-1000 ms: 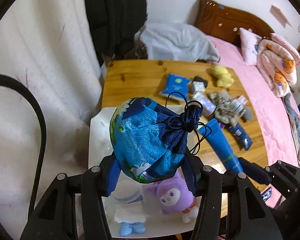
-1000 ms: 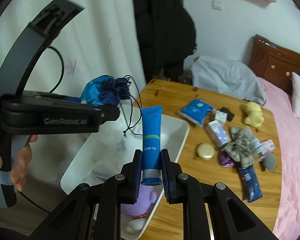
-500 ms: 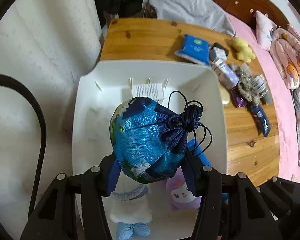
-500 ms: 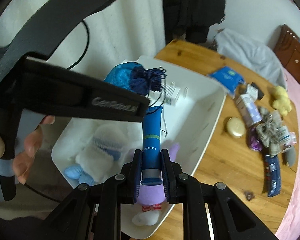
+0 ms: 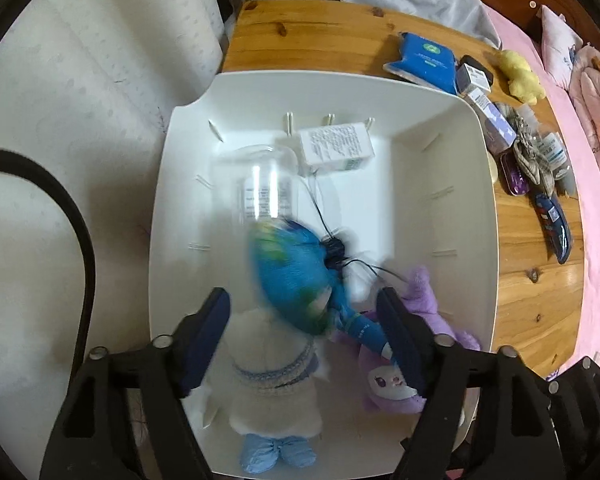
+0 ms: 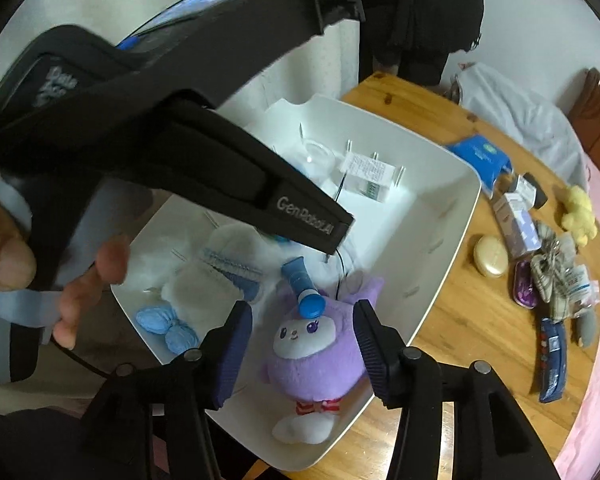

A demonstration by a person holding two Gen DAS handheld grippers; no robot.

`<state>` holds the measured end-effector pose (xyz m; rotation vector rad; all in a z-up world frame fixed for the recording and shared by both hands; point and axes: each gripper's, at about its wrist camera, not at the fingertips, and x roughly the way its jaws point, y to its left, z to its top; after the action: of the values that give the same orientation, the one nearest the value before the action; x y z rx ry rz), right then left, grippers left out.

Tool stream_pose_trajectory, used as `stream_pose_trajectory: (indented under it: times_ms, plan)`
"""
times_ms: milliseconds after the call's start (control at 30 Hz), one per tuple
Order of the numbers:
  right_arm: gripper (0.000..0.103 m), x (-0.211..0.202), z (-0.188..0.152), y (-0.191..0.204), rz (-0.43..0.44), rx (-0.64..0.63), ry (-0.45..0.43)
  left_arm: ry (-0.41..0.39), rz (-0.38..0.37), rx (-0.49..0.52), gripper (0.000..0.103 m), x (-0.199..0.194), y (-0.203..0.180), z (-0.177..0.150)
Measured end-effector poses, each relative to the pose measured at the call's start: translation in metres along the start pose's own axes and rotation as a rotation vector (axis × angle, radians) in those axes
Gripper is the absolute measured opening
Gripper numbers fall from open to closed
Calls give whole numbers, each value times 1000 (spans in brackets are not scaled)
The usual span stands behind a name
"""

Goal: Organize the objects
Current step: 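Lower the pouch and tube into the tray and open both tools, then move both tools back over the remaining items on the table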

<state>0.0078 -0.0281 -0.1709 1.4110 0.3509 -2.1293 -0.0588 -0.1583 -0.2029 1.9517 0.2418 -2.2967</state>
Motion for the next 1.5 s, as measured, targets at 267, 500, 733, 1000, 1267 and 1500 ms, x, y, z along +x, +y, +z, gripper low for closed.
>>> stream_pose_trajectory:
  times_ms: [267, 500, 733, 1000, 1267, 1500]
  plan:
    - [54, -13, -6, -2, -26, 1, -25, -38, -14, -1, 80, -17, -5, 0]
    - [54, -31, -11, -11, -65, 4, -57, -62, -30, 21, 80, -34, -21, 0]
    - [54, -52, -20, -21, -118, 14, -89, -108, -62, 39, 80, -57, -37, 2]
    - [54, -80, -34, -50, -177, 66, -127, -170, -93, 79, 80, -85, -64, 6]
    - [54, -113, -55, -86, -253, 140, -179, -236, -128, 182, 80, -116, -115, 14]
    - [54, -144, -71, -121, -295, 220, -232, -284, -158, 296, 81, -139, -168, 21]
